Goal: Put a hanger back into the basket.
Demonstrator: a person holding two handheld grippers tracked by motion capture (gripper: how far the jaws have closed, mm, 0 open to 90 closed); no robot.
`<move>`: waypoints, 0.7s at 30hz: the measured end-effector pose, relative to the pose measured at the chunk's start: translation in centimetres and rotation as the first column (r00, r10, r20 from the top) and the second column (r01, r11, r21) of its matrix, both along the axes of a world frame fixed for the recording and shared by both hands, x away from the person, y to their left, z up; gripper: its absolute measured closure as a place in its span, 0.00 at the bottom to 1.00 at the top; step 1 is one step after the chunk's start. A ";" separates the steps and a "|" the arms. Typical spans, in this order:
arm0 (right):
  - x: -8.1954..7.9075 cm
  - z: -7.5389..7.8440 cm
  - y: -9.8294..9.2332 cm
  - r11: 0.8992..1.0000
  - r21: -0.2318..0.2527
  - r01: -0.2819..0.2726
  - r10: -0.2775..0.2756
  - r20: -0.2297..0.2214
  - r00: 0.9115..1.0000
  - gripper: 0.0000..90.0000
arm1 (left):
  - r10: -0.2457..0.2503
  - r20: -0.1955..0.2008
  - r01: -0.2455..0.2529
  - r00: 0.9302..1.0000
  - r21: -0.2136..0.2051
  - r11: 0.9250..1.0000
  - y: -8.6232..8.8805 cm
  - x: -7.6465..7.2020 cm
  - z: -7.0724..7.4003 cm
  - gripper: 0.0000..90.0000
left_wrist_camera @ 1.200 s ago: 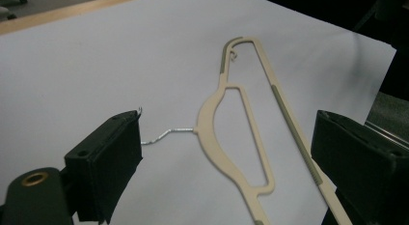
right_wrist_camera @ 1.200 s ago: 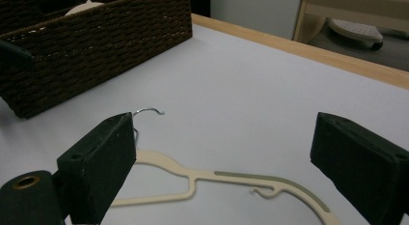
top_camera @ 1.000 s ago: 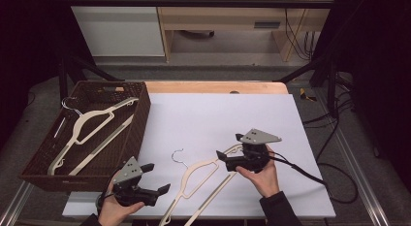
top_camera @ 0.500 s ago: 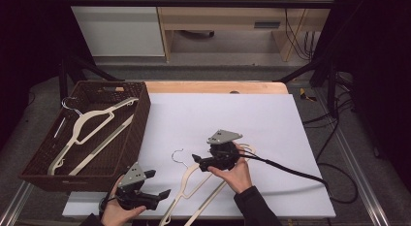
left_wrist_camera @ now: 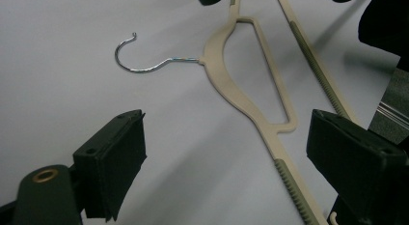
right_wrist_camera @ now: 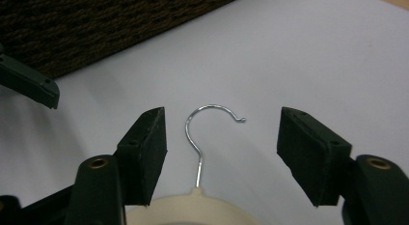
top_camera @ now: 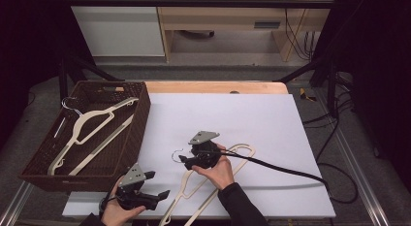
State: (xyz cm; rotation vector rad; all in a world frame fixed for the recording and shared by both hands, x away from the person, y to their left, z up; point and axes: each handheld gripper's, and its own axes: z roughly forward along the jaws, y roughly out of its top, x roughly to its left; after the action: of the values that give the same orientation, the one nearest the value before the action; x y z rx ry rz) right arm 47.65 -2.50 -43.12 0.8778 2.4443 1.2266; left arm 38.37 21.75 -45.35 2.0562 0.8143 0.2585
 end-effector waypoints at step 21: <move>0.6 -4.2 2.6 0.991 -0.133 0.001 -0.016 -0.112 0.994 0.80 | 0.009 -0.002 -0.009 1.000 0.003 1.000 0.0 0.3 -0.1 0.15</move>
State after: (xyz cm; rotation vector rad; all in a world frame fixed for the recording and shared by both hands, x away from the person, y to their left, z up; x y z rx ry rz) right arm 48.26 0.05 -47.33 0.9427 2.5732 1.0225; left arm 38.65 21.75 -45.49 2.0560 0.8250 0.2626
